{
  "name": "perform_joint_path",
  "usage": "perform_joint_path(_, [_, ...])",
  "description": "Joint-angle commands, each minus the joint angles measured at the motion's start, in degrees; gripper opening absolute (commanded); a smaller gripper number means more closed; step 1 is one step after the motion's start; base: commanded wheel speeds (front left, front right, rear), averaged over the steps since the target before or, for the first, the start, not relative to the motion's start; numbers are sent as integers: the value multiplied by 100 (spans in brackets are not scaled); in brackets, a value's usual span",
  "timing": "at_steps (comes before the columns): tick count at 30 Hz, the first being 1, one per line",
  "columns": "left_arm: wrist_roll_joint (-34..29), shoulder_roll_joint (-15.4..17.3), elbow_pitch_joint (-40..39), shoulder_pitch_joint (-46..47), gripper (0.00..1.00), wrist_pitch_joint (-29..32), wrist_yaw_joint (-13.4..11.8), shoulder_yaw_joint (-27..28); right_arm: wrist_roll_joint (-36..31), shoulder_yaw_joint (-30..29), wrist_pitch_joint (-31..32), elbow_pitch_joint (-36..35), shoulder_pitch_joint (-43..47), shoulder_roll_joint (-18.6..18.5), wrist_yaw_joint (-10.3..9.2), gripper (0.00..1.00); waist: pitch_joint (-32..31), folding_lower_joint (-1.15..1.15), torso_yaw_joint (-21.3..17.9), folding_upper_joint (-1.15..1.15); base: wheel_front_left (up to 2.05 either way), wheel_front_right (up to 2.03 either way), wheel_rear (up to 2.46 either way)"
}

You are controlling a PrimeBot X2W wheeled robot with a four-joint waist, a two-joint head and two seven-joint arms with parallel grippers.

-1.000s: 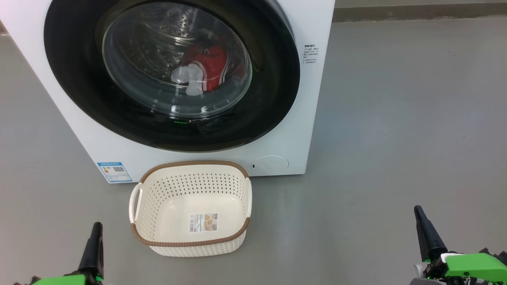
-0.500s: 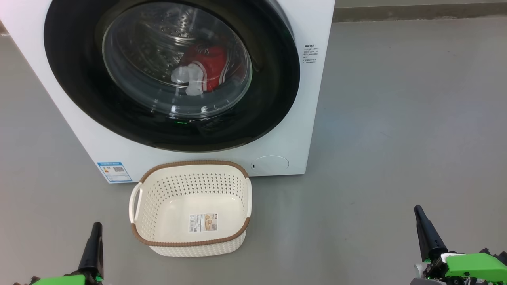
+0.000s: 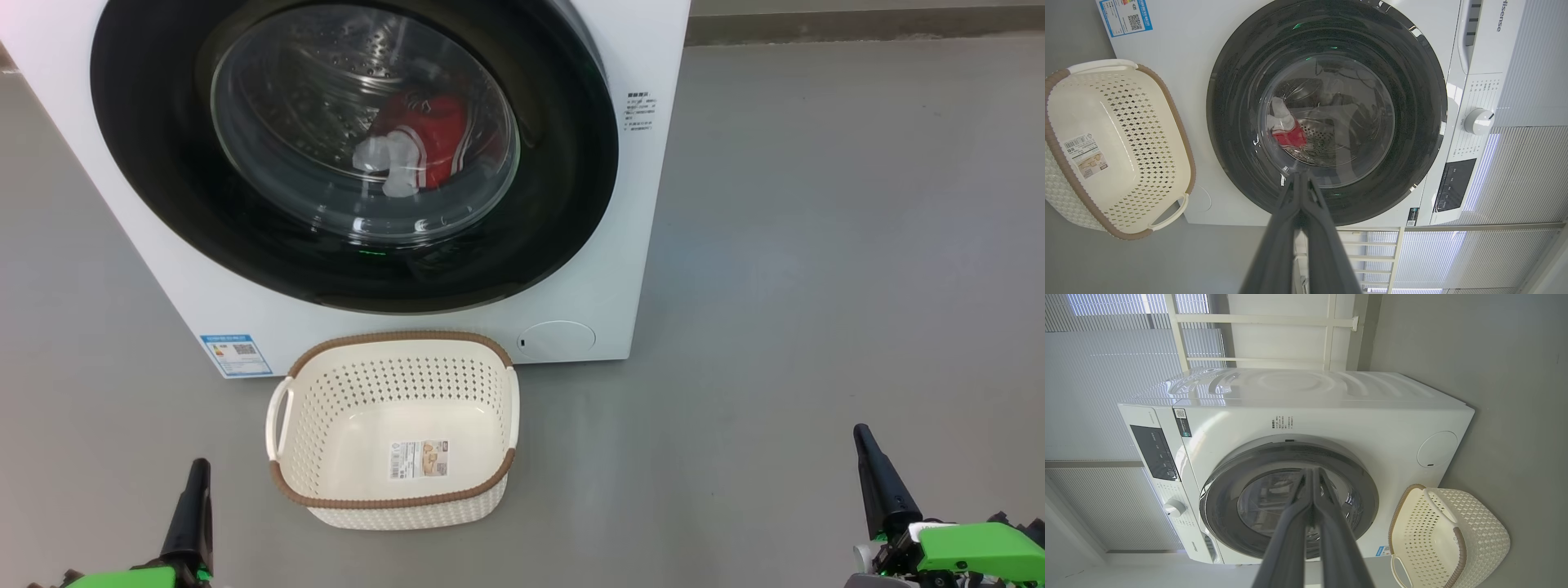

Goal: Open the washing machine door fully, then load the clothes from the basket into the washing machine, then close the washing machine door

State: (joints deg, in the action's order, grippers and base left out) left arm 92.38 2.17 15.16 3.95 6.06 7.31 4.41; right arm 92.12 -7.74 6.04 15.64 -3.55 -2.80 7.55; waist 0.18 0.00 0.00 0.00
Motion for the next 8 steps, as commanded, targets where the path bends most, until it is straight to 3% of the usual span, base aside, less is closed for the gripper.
perform_joint_path(1, [-11,84,-111,223,0,33,18,198,8,126,42,-162,-263,-15,-6,0,0,0,0,0,0,0,0])
perform_joint_path(8, [-13,83,-111,223,0,34,18,200,7,125,43,-162,-263,-15,-6,0,0,0,0,0,0,0,0])
